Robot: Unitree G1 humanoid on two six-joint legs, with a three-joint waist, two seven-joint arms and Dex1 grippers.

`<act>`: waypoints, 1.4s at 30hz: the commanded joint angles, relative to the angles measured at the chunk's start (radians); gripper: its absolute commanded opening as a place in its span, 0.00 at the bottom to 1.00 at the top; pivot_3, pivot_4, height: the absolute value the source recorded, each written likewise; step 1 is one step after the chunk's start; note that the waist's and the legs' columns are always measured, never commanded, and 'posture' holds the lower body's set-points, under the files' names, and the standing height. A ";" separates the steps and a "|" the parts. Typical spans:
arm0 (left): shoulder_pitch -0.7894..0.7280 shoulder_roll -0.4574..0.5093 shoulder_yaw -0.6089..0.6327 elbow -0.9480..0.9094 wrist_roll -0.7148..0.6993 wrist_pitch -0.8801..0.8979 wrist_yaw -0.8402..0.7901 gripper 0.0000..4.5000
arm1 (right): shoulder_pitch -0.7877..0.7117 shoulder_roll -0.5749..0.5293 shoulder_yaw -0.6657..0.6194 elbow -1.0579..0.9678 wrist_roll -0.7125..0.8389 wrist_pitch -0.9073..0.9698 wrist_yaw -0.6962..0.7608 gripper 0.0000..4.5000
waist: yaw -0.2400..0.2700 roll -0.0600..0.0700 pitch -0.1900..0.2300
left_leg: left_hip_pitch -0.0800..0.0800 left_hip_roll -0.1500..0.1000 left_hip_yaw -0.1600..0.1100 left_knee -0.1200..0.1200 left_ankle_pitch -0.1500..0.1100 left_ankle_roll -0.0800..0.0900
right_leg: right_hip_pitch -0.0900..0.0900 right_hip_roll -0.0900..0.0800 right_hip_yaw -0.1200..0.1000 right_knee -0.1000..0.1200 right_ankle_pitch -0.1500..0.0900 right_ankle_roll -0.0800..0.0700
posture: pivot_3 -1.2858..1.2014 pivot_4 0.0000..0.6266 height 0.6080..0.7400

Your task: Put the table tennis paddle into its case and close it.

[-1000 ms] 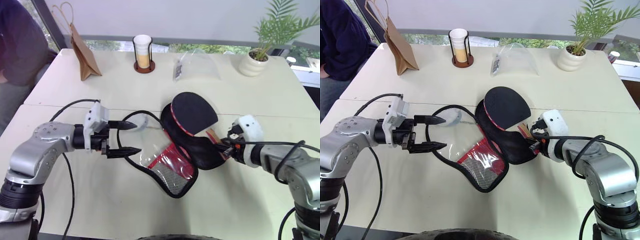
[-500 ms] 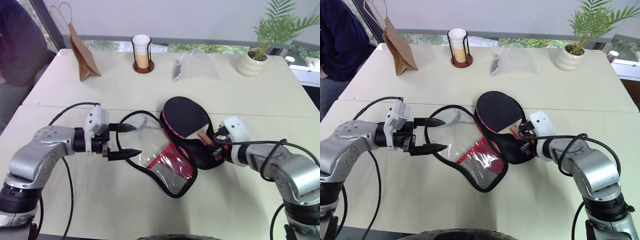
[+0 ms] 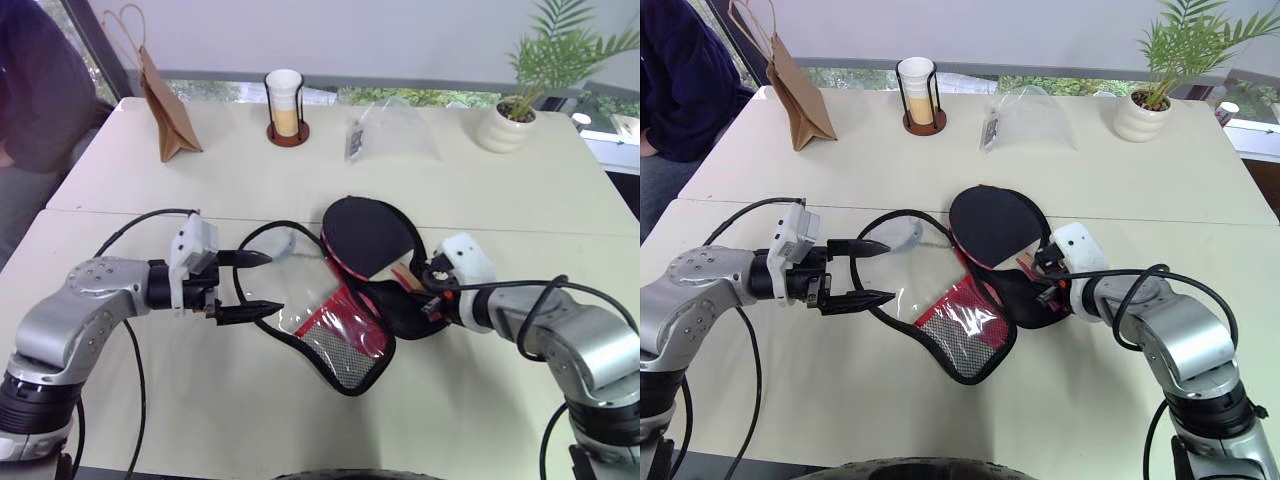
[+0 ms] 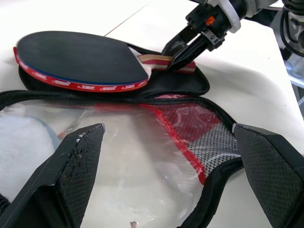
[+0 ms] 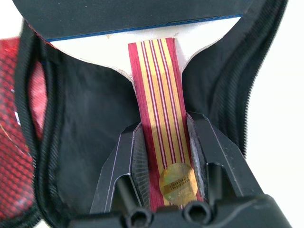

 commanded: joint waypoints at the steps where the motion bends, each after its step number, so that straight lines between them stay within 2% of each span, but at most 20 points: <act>1: 0.002 0.006 0.033 -0.032 -0.015 -0.013 0.003 1.00 | 0.000 -0.020 -0.047 -0.030 0.005 0.003 0.005 0.17 | -0.001 0.000 0.000 | 0.000 0.000 0.000 0.000 0.000 0.000 | 0.000 0.000 0.000 0.000 0.000 0.000 | 0.52 0.24 1.00; 8: -0.003 0.001 0.024 -0.026 -0.010 -0.020 0.003 1.00 | -0.012 0.017 -0.022 -0.016 0.003 0.002 -0.012 0.17 | -0.001 0.000 0.000 | 0.000 0.000 0.000 0.000 0.000 0.000 | 0.000 0.000 0.000 0.000 0.000 0.000 | 0.52 0.24 1.00; 10: -0.003 0.002 0.025 -0.025 -0.009 -0.021 0.003 1.00 | -0.025 0.038 -0.031 -0.021 0.014 0.005 -0.010 0.40 | -0.002 0.000 0.000 | 0.000 0.000 0.000 0.000 0.000 0.000 | 0.000 0.000 0.000 0.000 0.000 0.000 | 0.52 0.24 1.00; 11: -0.003 0.002 0.025 -0.024 -0.009 -0.021 0.003 1.00 | -0.033 0.048 -0.040 -0.023 0.019 0.012 -0.009 0.46 | -0.002 0.000 0.000 | 0.000 0.000 0.000 0.000 0.000 0.000 | 0.000 0.000 0.000 0.000 0.000 0.000 | 0.52 0.24 1.00; 13: -0.001 0.004 0.028 -0.024 -0.010 -0.021 0.002 1.00 | -0.062 0.068 -0.066 -0.025 0.034 0.030 -0.001 0.66 | -0.003 0.000 0.000 | 0.000 0.000 0.000 0.000 0.000 0.000 | 0.000 0.000 0.000 0.000 0.000 0.000 | 0.52 0.24 1.00; 15: 0.013 0.022 0.036 -0.021 -0.007 -0.021 -0.013 1.00 | -0.121 0.052 -0.140 -0.020 0.088 0.032 0.062 0.89 | -0.004 0.000 0.000 | 0.000 0.000 0.000 0.000 0.000 0.000 | 0.000 0.000 0.000 0.000 0.000 0.000 | 0.52 0.24 1.00; 19: 0.024 0.056 0.042 -0.011 -0.003 -0.027 -0.048 1.00 | -0.158 -0.023 -0.192 0.004 0.140 -0.012 0.151 0.89 | 0.000 0.000 0.000 | 0.000 0.000 0.000 -0.001 0.000 0.000 | 0.000 0.000 0.000 0.000 0.000 0.000 | 0.52 0.24 1.00; 23: 0.088 0.168 0.071 -0.012 -0.001 -0.040 -0.172 1.00 | -0.117 -0.167 -0.225 0.039 0.174 -0.186 0.320 0.89 | -0.002 0.000 0.000 | 0.000 0.000 0.000 0.000 0.000 0.000 | 0.000 0.000 0.000 -0.001 0.000 0.000 | 0.52 0.24 1.00; 27: 0.181 0.267 0.127 0.014 0.026 -0.091 -0.273 1.00 | -0.088 -0.226 -0.213 0.092 0.150 -0.299 0.356 0.89 | -0.007 0.000 0.000 | 0.001 0.001 0.000 -0.001 0.000 0.001 | 0.000 0.000 0.000 -0.001 0.000 0.000 | 0.52 0.24 1.00; 31: 0.233 0.311 0.169 0.067 0.063 -0.145 -0.321 1.00 | -0.084 -0.243 -0.208 0.127 0.144 -0.359 0.367 0.89 | -0.009 0.001 0.000 | 0.001 0.001 0.000 -0.002 0.000 0.001 | 0.000 0.000 0.000 -0.001 0.000 0.000 | 0.52 0.24 1.00; 33: 0.247 0.302 0.155 0.112 0.119 -0.214 -0.316 1.00 | -0.081 -0.252 -0.202 0.137 0.137 -0.388 0.374 0.89 | -0.005 0.001 0.000 | 0.001 0.001 0.000 -0.002 0.000 0.001 | 0.000 0.000 0.000 -0.001 0.000 0.000 | 0.52 0.24 1.00; 37: 0.186 0.142 0.053 0.208 0.257 -0.361 -0.169 1.00 | -0.082 -0.267 -0.195 0.151 0.120 -0.427 0.371 0.89 | 0.002 0.001 0.000 | 0.001 0.000 0.000 -0.001 0.000 0.001 | 0.001 -0.001 0.000 -0.001 0.000 0.000 | 0.52 0.24 1.00; 42: 0.113 -0.008 -0.041 0.356 0.412 -0.585 -0.080 1.00 | -0.098 -0.292 -0.218 0.154 0.132 -0.441 0.384 0.89 | 0.002 0.000 0.000 | 0.000 0.000 0.000 -0.001 0.000 0.001 | 0.000 -0.001 0.000 -0.001 0.000 0.000 | 0.52 0.24 1.00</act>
